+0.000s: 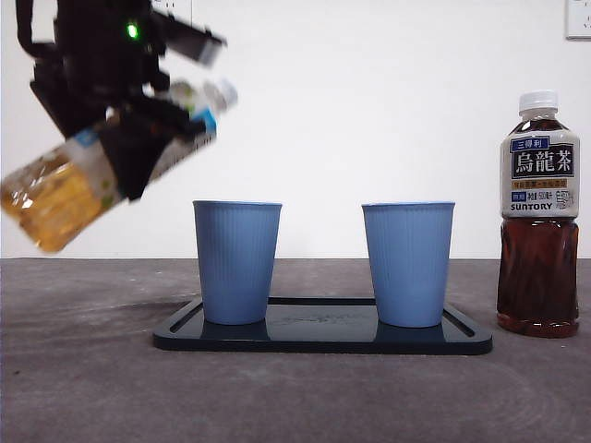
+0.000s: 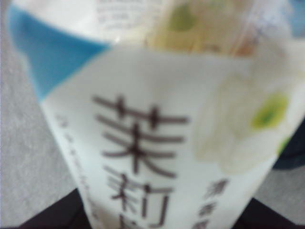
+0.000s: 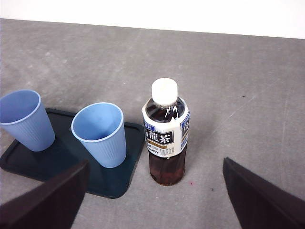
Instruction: Pour the drink into the cup
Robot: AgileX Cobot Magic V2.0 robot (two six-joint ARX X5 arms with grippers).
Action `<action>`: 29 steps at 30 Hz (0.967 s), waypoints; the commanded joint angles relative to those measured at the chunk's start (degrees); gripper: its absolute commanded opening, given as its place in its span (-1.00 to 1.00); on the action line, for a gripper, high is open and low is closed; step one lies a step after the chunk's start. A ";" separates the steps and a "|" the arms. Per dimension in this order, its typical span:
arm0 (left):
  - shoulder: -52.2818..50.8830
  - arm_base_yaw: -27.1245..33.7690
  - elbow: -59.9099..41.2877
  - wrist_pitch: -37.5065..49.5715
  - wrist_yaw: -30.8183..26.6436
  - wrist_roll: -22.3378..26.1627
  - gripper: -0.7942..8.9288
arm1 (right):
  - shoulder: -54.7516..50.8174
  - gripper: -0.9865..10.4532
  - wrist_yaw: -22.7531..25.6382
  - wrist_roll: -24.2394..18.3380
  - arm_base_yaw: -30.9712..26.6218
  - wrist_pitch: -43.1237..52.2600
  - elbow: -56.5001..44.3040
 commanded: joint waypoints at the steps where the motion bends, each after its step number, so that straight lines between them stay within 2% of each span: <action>1: -4.76 1.20 1.88 2.10 1.07 -1.90 -0.46 | 0.26 -0.05 -0.13 -0.02 0.31 0.35 0.90; 5: -10.38 4.28 1.16 4.70 6.32 -2.60 -0.46 | 0.26 -0.05 -0.13 -0.02 0.31 0.35 0.90; 10: -17.94 7.69 -5.27 12.59 9.11 -3.87 -0.46 | 0.26 -0.05 -0.13 -0.02 0.31 0.35 0.90; 13: -23.10 8.94 -12.81 20.76 9.31 -5.33 -0.46 | 0.26 -0.05 -0.13 -0.04 0.31 0.44 0.90; 17: -27.67 10.12 -22.27 35.87 9.33 -5.05 -0.46 | 0.26 -0.05 -0.15 -0.02 0.31 0.79 0.90; 19: -28.22 10.75 -25.46 40.72 9.33 -5.84 -0.46 | 0.26 -0.05 -0.15 0.00 0.31 0.79 0.90; 23: -27.12 11.93 -30.93 48.26 9.46 -10.49 -0.46 | 0.26 -0.05 -0.17 0.33 0.31 0.81 0.90; 29: -22.05 13.31 -37.05 57.68 9.90 -12.20 -0.46 | 0.26 -0.05 -0.15 1.11 0.31 0.83 0.90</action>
